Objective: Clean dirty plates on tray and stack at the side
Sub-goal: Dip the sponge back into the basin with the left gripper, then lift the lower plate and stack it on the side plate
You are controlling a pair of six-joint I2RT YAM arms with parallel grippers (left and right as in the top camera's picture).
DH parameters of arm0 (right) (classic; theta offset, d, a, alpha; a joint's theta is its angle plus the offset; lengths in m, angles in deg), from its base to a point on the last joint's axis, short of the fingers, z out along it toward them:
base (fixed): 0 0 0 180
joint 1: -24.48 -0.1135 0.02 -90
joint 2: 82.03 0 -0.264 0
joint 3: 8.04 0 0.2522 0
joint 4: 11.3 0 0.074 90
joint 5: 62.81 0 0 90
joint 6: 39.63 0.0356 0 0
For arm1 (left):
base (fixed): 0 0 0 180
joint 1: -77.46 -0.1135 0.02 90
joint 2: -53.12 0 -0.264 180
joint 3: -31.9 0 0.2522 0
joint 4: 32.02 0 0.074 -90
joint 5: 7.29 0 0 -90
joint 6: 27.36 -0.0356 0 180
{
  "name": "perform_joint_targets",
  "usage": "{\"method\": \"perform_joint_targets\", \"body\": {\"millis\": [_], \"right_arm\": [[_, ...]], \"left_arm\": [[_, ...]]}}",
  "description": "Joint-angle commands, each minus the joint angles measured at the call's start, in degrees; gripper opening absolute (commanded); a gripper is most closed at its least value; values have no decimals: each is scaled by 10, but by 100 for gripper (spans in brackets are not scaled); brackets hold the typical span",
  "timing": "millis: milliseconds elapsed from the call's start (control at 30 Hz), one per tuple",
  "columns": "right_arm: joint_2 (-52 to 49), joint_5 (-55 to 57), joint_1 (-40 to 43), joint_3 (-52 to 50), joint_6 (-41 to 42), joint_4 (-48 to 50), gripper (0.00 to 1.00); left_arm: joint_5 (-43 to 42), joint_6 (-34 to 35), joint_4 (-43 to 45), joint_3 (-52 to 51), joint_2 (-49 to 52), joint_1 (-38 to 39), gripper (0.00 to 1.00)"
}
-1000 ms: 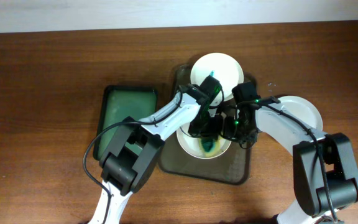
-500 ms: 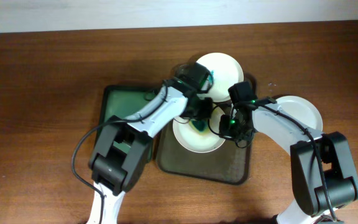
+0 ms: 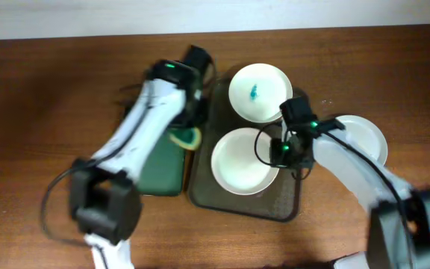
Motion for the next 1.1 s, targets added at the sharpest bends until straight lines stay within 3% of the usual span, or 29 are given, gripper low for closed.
{"method": "perform_joint_targets", "body": {"millis": [0, 100, 200, 267, 333, 467, 500, 533, 600, 1067], "right_arm": [[133, 161, -53, 4, -16, -14, 4], [179, 373, -152, 4, -16, -24, 4], [171, 525, -227, 4, -16, -40, 4], [171, 582, -270, 4, -16, -55, 4], [171, 652, -323, 4, -16, -82, 4], [171, 752, -403, 4, -16, -89, 4], [171, 788, -420, 4, -17, -89, 4], [171, 819, -433, 4, -17, -89, 4], [171, 820, -443, 4, -17, -89, 4], [171, 824, -447, 4, -17, -89, 4]], "left_arm": [[91, -17, -59, 18, -98, -59, 8], [92, -17, -36, -57, -98, -114, 10], [86, -17, 67, -200, -98, -136, 11], [86, -19, 88, -224, -98, -137, 31], [75, -25, 87, -220, -109, -137, 40], [5, -57, 85, -211, -221, -137, 67], [6, -57, 85, -211, -267, -137, 80], [6, -57, 85, -211, -311, -137, 100], [6, -57, 84, -211, -350, -137, 100], [6, -57, 85, -211, -351, -137, 99]]}}
